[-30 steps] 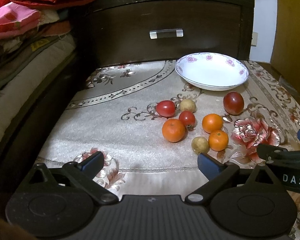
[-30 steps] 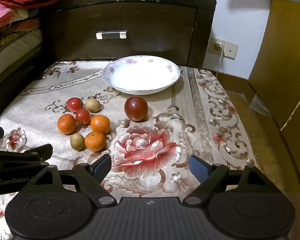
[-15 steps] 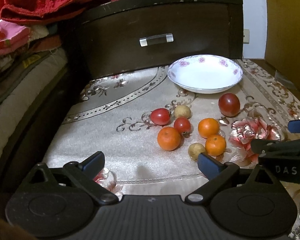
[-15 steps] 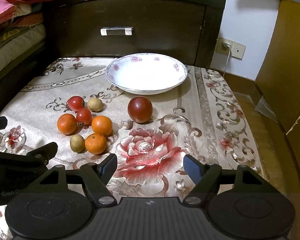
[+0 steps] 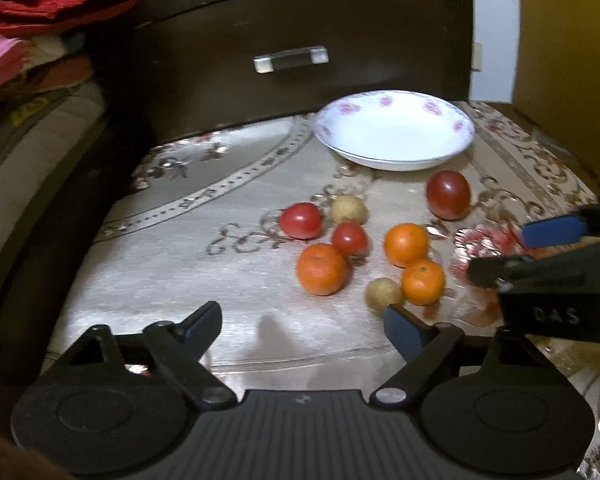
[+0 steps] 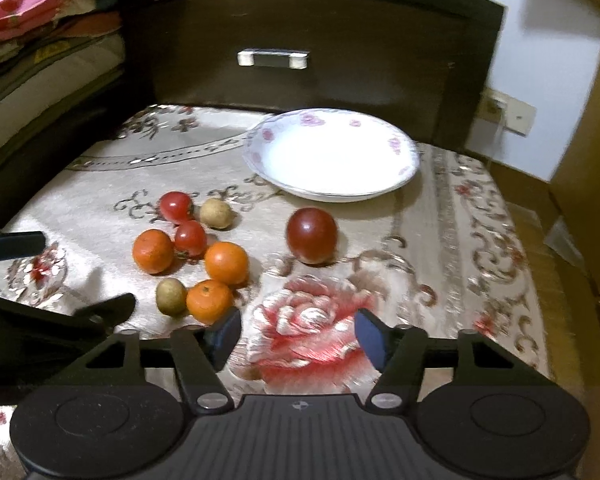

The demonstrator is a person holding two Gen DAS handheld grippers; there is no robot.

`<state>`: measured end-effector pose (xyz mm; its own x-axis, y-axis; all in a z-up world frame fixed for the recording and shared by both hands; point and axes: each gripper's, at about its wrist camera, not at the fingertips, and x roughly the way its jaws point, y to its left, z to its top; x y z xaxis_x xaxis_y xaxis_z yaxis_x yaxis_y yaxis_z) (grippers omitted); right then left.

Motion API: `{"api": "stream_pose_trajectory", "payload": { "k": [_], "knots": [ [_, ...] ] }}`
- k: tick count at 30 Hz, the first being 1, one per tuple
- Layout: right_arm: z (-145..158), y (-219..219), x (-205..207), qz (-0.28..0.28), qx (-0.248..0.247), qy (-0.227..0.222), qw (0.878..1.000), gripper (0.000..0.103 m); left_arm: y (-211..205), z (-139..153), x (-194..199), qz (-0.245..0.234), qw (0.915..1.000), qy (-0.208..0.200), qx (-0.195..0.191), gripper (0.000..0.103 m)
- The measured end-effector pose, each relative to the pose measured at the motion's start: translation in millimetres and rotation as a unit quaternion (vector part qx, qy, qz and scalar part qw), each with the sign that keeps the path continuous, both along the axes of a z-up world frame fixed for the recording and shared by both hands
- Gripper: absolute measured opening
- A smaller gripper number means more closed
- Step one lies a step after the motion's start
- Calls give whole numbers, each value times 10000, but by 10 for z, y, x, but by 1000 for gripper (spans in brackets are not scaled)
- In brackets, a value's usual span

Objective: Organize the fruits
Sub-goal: 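Grasp a small brown fruit with the left tool while the right tool grasps a tangerine, then carry the brown fruit with the left tool while the right tool carries the tangerine to the bowl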

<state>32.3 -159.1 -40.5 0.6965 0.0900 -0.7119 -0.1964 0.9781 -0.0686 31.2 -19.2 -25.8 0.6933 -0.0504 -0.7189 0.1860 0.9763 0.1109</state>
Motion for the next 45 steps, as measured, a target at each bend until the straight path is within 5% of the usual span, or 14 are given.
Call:
{"api": "stream_pose_trajectory", "payload": {
  "k": [5,10,23,31,35,45],
  "knots": [
    [-7,36,96,563,333,222,9976,37,-15,-30,27,-188,9997,129,-76,91],
    [-34,162,144,1031,331,278,9937,33,-27,-90,48,-363,9989,265,-137,87],
    [-126,282,305,1370,472,668,9872,23,-51,-177,99,-517,9977,407,-181,87],
    [-23,125,325,1079,649,904,9879,21,-41,-118,171,-532,9973,370,-336,86],
    [36,-12,305,886,710,851,9899,21,-59,-159,249,-583,9955,529,-520,64],
    [-42,-83,296,719,608,996,9906,22,-11,-170,324,-408,9953,560,-679,39]
  ]
}}
